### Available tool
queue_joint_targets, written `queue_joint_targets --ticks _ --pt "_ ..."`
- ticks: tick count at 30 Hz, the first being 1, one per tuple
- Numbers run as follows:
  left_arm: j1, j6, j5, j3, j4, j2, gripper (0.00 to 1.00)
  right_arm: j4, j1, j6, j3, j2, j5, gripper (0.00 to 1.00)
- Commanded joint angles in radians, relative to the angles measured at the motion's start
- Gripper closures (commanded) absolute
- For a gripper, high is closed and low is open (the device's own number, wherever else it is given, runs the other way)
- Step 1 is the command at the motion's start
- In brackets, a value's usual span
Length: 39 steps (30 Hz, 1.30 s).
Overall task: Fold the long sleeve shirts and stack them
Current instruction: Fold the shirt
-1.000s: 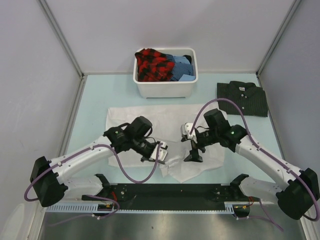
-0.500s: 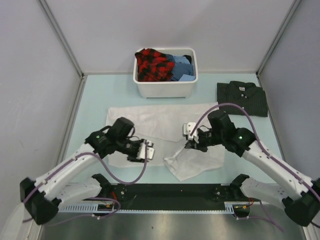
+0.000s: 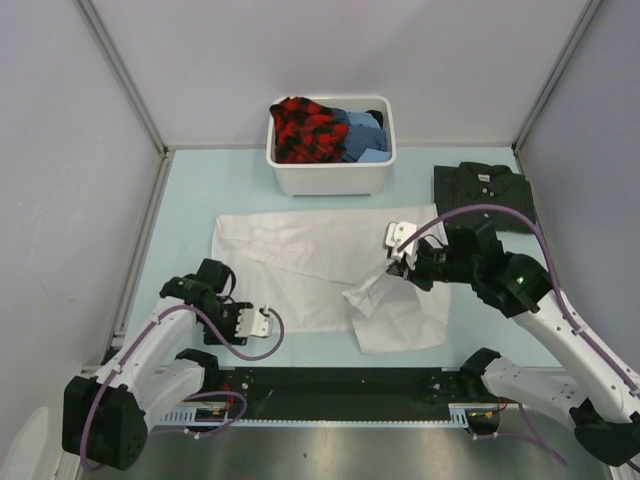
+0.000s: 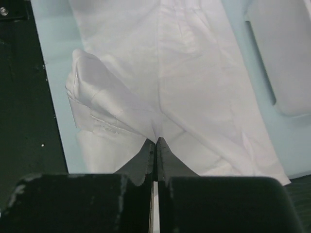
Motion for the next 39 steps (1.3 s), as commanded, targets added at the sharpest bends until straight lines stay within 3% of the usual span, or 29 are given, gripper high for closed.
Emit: queue_joint_targets --ticks 1,6,11,19,24,31,39 --pt "0.010 0.096 -0.073 -0.032 0.019 0.019 0.45 0.016 -0.025 0.001 0.116 0.027 0.068 1.00" --pt "0.008 0.091 -0.118 -0.079 0.103 0.018 0.57 0.021 -0.051 -0.006 0.234 0.067 0.075 1.00" --pt "0.010 0.057 -0.103 -0.078 0.113 0.015 0.85 0.044 -0.057 -0.044 0.365 0.114 0.121 1.00" --pt "0.028 0.014 -0.054 -0.047 0.128 0.027 1.00 0.056 -0.066 -0.107 0.463 0.182 0.089 1.00" --pt "0.106 0.010 0.034 0.065 0.083 0.059 1.00 0.093 -0.113 -0.134 0.472 0.195 0.083 1.00" --pt "0.252 -0.042 0.126 0.262 0.068 0.248 1.00 0.165 -0.230 -0.159 0.500 0.248 -0.007 1.00" --pt "0.296 -0.124 0.157 0.414 0.120 0.441 1.00 0.323 -0.311 -0.214 0.557 0.398 -0.089 1.00"
